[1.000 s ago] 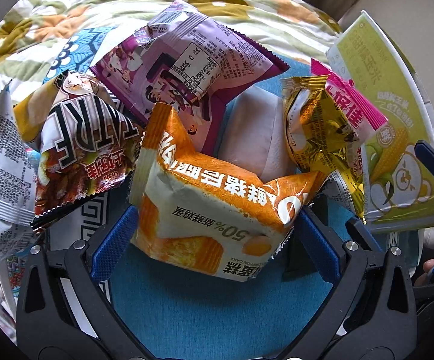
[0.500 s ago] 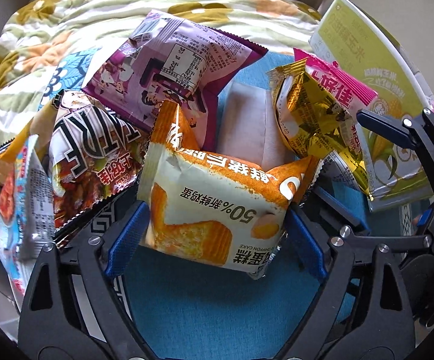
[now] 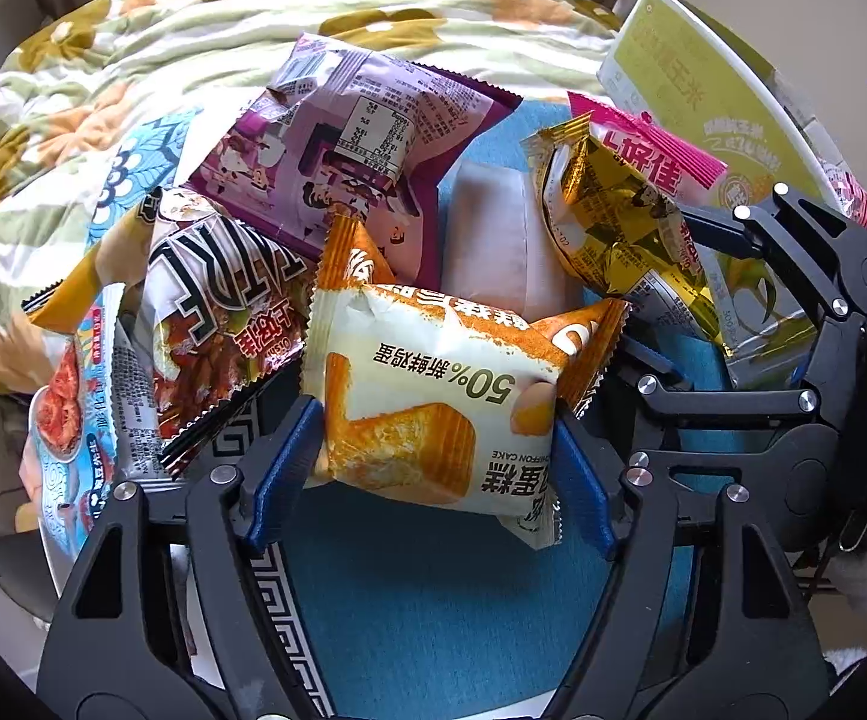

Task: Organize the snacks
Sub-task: 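Grasp the orange cake bag with the left tool while the right tool grasps a yellow bag, then carry both bags over the cardboard box and open both tools to drop them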

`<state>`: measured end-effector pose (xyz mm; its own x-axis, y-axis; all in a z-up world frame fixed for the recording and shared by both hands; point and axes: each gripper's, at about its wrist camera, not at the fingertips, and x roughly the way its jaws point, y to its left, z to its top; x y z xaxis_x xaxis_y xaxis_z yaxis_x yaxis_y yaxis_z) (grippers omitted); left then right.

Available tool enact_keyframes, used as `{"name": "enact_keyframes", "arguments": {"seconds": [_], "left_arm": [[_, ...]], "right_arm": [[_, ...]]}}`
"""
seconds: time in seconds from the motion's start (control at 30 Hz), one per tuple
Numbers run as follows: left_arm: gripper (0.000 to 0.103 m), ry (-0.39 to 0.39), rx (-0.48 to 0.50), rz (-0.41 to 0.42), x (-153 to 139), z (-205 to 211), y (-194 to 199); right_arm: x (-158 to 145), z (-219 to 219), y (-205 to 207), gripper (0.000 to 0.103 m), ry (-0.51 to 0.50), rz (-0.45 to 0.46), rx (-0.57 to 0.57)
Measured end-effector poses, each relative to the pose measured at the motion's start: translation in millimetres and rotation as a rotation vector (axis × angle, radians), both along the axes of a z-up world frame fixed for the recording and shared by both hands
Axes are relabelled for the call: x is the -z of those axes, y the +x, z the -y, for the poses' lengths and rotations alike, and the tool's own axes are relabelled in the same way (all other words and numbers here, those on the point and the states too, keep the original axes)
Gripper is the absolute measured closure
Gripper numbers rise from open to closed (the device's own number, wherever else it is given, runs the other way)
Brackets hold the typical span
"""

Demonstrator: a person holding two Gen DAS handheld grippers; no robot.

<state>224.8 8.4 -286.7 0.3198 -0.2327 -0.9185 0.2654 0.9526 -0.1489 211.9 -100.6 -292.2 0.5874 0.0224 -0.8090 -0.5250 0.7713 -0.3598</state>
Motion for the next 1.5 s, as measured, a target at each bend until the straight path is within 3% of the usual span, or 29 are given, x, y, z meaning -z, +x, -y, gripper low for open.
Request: {"name": "enact_keyframes", "arguments": {"seconds": [0.1, 0.17, 0.27, 0.63, 0.93, 1.13, 1.27, 1.5], "left_arm": [[0.032, -0.006, 0.001, 0.005, -3.7, -2.0, -1.4], [0.032, -0.010, 0.001, 0.009, -6.2, -3.3, -2.1], [0.032, -0.022, -0.004, 0.015, -11.2, -5.2, -3.7], [0.032, -0.065, -0.026, 0.069, -50.6, -7.4, -15.8], [0.032, -0.085, -0.020, 0.176, -116.5, 9.5, -29.1], [0.032, -0.101, 0.009, 0.264, -161.5, 41.4, -28.7], [0.032, -0.130, 0.032, 0.302, -181.6, 76.2, -21.5], [0.032, -0.160, 0.096, 0.298, -183.4, 162.9, -5.8]], "right_arm": [[0.8, 1.2, 2.3, 0.047, 0.015, -0.013, 0.007], [-0.6, 3.0, 1.5, 0.058, 0.020, -0.012, 0.003], [-3.5, 3.9, 3.0, 0.062, 0.024, -0.016, 0.007], [-36.5, 11.3, -15.6, 0.063, 0.096, 0.009, 0.050], [-96.1, 38.3, -30.0, 0.063, 0.264, 0.017, 0.128], [-140.9, 77.4, -39.1, 0.063, 0.386, 0.042, 0.202], [-161.2, 111.9, -42.4, 0.063, 0.412, 0.063, 0.261], [-176.3, 185.1, -47.6, 0.063, 0.406, 0.093, 0.367]]}}
